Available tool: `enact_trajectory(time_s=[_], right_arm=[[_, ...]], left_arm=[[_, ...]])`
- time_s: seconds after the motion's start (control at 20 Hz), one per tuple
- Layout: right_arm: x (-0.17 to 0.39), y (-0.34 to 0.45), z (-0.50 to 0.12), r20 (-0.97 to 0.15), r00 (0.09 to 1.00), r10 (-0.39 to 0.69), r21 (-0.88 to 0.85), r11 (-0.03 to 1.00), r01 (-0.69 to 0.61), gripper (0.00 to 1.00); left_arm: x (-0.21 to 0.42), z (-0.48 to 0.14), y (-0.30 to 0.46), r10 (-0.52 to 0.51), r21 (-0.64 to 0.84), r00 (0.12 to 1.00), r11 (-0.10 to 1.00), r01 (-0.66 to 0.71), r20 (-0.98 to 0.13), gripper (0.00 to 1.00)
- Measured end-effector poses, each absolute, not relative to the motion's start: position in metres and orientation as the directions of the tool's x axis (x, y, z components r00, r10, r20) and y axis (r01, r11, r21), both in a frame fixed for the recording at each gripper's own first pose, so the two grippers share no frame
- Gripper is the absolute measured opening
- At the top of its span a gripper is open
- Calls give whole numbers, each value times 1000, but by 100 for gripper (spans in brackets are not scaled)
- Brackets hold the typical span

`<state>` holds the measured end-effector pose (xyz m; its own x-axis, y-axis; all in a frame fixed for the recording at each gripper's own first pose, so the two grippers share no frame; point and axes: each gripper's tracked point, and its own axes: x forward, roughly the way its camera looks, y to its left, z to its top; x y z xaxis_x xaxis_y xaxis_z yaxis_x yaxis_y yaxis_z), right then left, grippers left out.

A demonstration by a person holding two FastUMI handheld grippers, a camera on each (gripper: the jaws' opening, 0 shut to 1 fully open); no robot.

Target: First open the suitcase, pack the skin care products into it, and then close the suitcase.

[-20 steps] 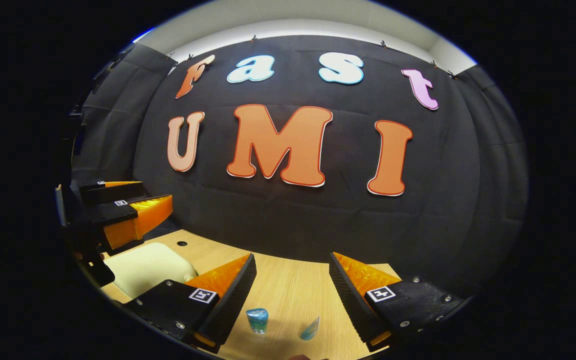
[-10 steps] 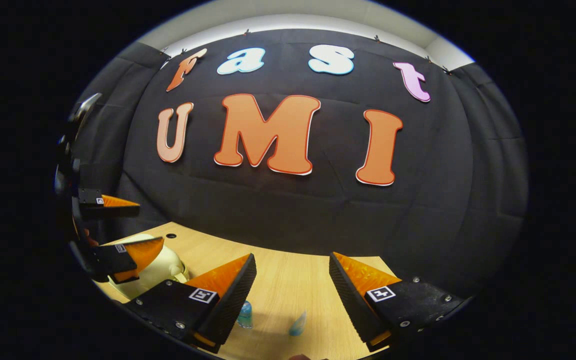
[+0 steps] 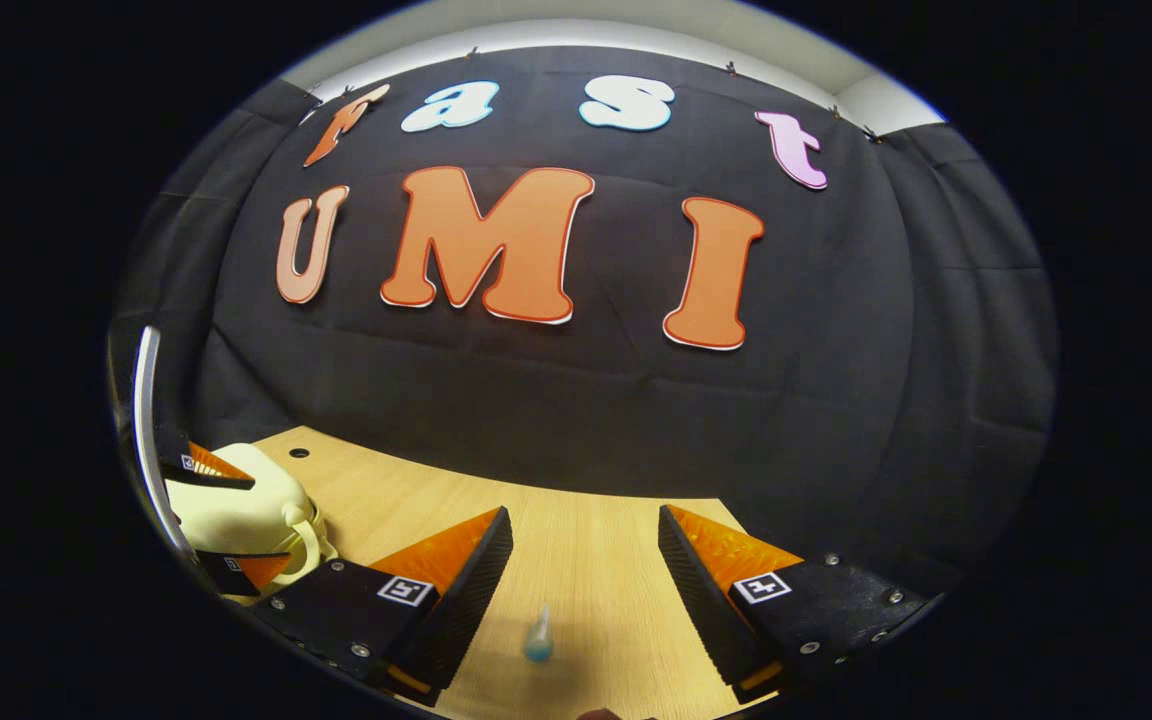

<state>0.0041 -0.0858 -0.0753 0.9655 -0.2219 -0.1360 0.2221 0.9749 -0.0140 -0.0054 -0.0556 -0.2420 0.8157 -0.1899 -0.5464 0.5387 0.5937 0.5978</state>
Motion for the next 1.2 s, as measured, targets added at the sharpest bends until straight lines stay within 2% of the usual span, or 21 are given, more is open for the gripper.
enact_trajectory(time_s=[0.4, 0.45, 0.65, 0.7, 0.75, 0.8, 0.85, 0.9, 0.95, 1.0, 1.05, 1.2], right_arm=[[-1, -103, -94, -167, 953, -254, 10, 966, 260, 94], [0, -103, -95, -169, 952, -255, 12, 965, 260, 94], [-1, -105, -94, -162, 953, -256, 13, 965, 262, 94], [-2, -106, -93, -160, 953, -258, 14, 965, 263, 94], [-1, -107, -93, -160, 952, -259, 14, 964, 265, 94], [-2, -106, -93, -160, 953, -258, 18, 964, 264, 94], [-2, -105, -92, -161, 953, -257, 19, 965, 263, 94], [-2, -105, -90, -160, 954, -255, 20, 965, 261, 94], [-2, -103, -89, -157, 955, -253, 16, 966, 259, 94], [-2, -102, -88, -155, 956, -250, 10, 967, 255, 94], [-1, -101, -88, -156, 957, -246, 5, 968, 250, 94], [1, -92, -83, -155, 961, -231, -3, 972, 233, 94]], left_arm=[[-30, -285, -51, -131, 632, 743, 442, 636, -656, 92], [-30, -288, -51, -118, 647, 743, 415, 640, -659, 84], [-35, -296, -44, -65, 716, 756, 277, 641, -652, 81], [-34, -298, -44, -56, 729, 762, 251, 636, -645, 71], [-34, -302, -38, -29, 738, 762, 224, 636, -647, 75], [-31, -310, -34, -20, 740, 761, 218, 637, -649, 70], [-38, -314, -27, 12, 740, 756, 214, 638, -655, 51], [-40, -312, -28, 11, 751, 767, 210, 626, -642, 29], [-40, -310, -28, 14, 749, 764, 213, 628, -645, 14], [-24, -317, -31, 5, 756, 778, 240, 609, -628, 20], [-27, -309, -31, -8, 755, 787, 273, 596, -617, 11], [-20, -280, -23, -10, 738, 805, 391, 550, -594, 12]])
